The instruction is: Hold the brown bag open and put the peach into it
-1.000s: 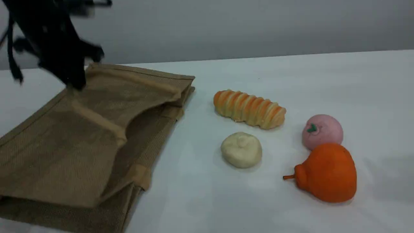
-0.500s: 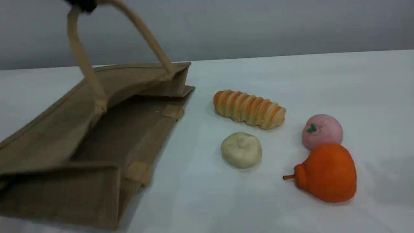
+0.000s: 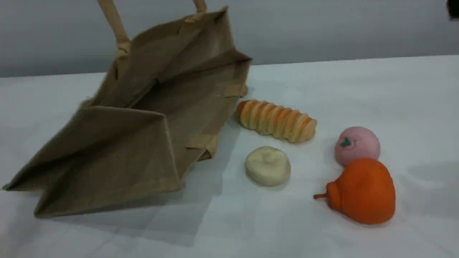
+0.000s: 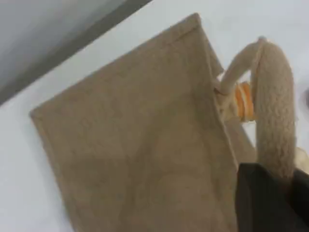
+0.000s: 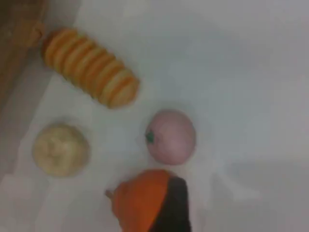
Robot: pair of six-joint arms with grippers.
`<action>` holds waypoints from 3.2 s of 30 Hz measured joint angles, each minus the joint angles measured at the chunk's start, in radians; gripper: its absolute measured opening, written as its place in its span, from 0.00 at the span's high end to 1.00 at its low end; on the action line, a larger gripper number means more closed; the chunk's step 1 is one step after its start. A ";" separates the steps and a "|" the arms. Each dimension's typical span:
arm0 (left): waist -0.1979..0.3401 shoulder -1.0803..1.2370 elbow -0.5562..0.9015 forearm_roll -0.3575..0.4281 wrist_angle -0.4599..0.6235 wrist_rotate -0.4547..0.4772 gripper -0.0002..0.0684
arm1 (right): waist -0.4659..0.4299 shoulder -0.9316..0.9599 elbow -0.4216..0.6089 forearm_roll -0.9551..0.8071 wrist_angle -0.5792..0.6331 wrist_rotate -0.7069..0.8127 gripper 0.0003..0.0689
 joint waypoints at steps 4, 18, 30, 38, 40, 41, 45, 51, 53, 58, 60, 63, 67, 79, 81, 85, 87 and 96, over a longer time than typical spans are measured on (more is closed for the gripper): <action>0.000 -0.001 0.000 -0.056 -0.001 0.128 0.86 | 0.000 0.082 0.000 0.006 -0.013 -0.021 0.15; 0.000 -0.001 0.000 -0.199 -0.004 0.472 0.86 | 0.000 0.282 -0.002 0.144 -0.102 -0.198 0.15; 0.000 -0.001 0.001 -0.264 -0.004 0.516 0.86 | 0.048 0.452 -0.080 0.255 -0.132 -0.318 0.15; -0.058 -0.001 0.031 -0.169 -0.003 0.533 0.86 | 0.099 0.580 -0.142 0.257 -0.149 -0.318 0.15; -0.069 -0.001 0.031 -0.154 -0.003 0.533 0.86 | 0.100 0.601 -0.158 0.258 -0.149 -0.318 0.15; -0.070 -0.001 0.031 -0.158 -0.003 0.533 0.86 | 0.100 0.610 -0.165 0.259 -0.151 -0.318 0.15; -0.070 -0.001 0.031 -0.162 -0.004 0.533 0.86 | 0.100 0.644 -0.179 0.260 -0.158 -0.320 0.15; -0.070 -0.001 0.031 -0.162 -0.003 0.533 0.86 | 0.100 0.671 -0.179 0.262 -0.208 -0.333 0.15; -0.070 -0.001 0.031 -0.162 -0.003 0.533 0.86 | 0.100 0.683 -0.179 0.274 -0.221 -0.341 0.15; -0.070 -0.001 0.031 -0.162 -0.003 0.533 0.86 | 0.100 0.720 -0.179 0.290 -0.234 -0.349 0.15; -0.070 -0.001 0.031 -0.162 -0.003 0.532 0.86 | 0.100 0.734 -0.179 0.305 -0.243 -0.353 0.15; -0.070 -0.001 0.031 -0.163 -0.003 0.532 0.86 | 0.100 0.739 -0.179 0.327 -0.254 -0.384 0.15; -0.070 -0.001 0.031 -0.163 -0.003 0.532 0.86 | 0.100 0.740 -0.179 0.360 -0.268 -0.414 0.21; -0.070 -0.001 0.031 -0.163 -0.003 0.532 0.86 | 0.100 0.739 -0.179 0.350 -0.242 -0.424 0.91; -0.070 -0.001 0.031 -0.163 -0.003 0.532 0.86 | 0.100 0.727 -0.179 0.335 -0.224 -0.423 0.96; -0.070 -0.001 0.031 -0.163 -0.003 0.532 0.86 | 0.100 0.672 -0.179 0.304 -0.160 -0.399 0.96; -0.070 -0.001 0.031 -0.163 -0.003 0.532 0.86 | 0.100 0.626 -0.178 0.281 -0.124 -0.364 0.97; -0.070 -0.001 0.030 -0.163 -0.003 0.532 0.86 | 0.100 0.299 -0.096 0.148 0.002 -0.203 0.97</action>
